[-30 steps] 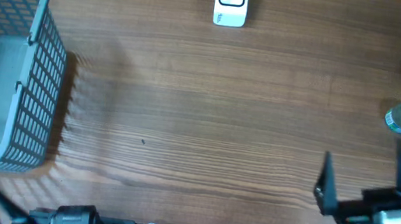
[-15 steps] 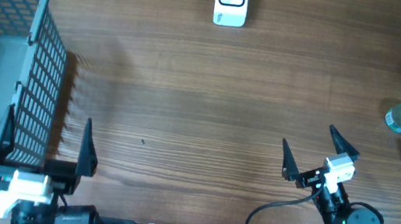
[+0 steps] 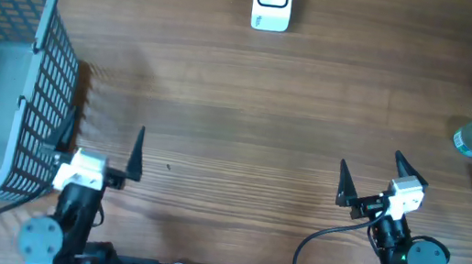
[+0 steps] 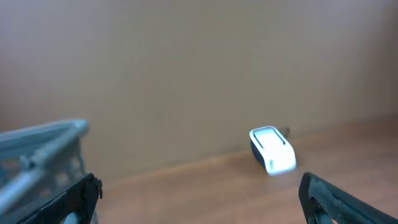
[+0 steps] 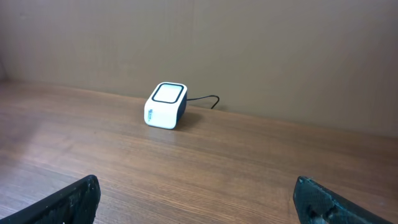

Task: Scan the item barcode

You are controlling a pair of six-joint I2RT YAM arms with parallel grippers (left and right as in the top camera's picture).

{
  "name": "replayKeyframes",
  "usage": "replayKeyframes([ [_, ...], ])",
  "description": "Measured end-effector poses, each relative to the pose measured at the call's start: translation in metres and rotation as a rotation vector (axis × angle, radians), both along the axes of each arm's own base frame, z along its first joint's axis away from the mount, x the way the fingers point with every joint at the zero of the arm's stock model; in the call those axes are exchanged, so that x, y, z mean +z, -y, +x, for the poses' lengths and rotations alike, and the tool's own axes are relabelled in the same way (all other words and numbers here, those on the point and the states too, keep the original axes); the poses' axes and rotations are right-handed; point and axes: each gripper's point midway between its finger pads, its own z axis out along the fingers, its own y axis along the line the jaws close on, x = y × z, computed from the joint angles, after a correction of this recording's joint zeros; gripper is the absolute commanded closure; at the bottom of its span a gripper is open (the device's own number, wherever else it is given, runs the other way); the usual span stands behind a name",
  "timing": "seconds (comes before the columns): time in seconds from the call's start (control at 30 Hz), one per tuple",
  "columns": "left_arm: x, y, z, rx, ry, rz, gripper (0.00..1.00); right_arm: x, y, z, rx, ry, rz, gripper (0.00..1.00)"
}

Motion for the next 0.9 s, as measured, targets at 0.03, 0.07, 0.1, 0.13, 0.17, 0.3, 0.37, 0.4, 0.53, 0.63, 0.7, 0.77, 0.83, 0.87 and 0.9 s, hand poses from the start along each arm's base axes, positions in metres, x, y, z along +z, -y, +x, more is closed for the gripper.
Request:
replayKeyframes([
  [0.03,-0.016,0.001,0.005,-0.009,-0.027,0.0,0.0,0.0,0.0,0.0,0.0,0.0,0.0,0.0],
  [0.07,-0.023,0.001,0.007,-0.013,-0.04,-0.001,0.0,0.0,0.0,0.0,0.0,0.0,0.0,0.0],
  [0.1,-0.029,0.002,0.009,-0.018,-0.048,-0.003,0.0,0.0,0.0,0.0,0.0,0.0,0.0,0.0],
  [0.13,-0.034,0.002,0.011,-0.021,-0.049,-0.006,0.0,0.0,0.0,0.0,0.0,0.0,0.0,0.0],
  [0.17,-0.04,0.002,0.013,-0.022,-0.054,-0.014,0.0,0.0,0.0,0.0,0.0,0.0,0.0,0.0],
  [0.3,-0.079,0.001,0.021,-0.026,-0.136,-0.067,0.0,0.0,0.0,0.0,0.0,-0.001,0.0,0.0],
  [0.37,-0.087,0.0,0.022,-0.022,-0.157,-0.078,0.0,0.0,0.0,0.0,0.0,-0.001,0.0,0.0],
  [0.4,-0.089,-0.001,0.022,-0.019,-0.163,-0.08,0.0,0.0,0.0,0.0,0.0,-0.001,0.0,0.0],
  [0.53,-0.11,-0.002,0.022,-0.009,-0.253,-0.111,0.0,0.0,0.0,0.0,0.0,-0.001,0.0,0.0],
  [0.63,-0.117,-0.002,0.024,-0.009,-0.295,-0.165,0.0,0.0,0.0,0.0,0.0,-0.002,0.0,0.0],
  [0.7,-0.118,-0.002,0.024,-0.011,-0.306,-0.206,0.0,0.0,0.0,0.0,0.0,-0.002,0.0,0.0],
  [0.77,-0.118,-0.002,0.024,-0.012,-0.31,-0.239,0.0,0.0,0.0,0.0,0.0,-0.002,0.0,0.0],
  [0.83,-0.113,-0.002,0.023,-0.015,-0.291,-0.251,0.0,0.0,0.0,0.0,0.0,-0.002,0.0,0.0],
  [0.87,-0.108,-0.002,0.022,-0.017,-0.271,-0.254,0.0,0.0,0.0,0.0,0.0,-0.002,0.0,0.0],
  [0.9,-0.107,-0.002,0.022,-0.018,-0.266,-0.257,0.0,-0.001,0.0,0.0,0.0,-0.002,0.0,0.0],
])
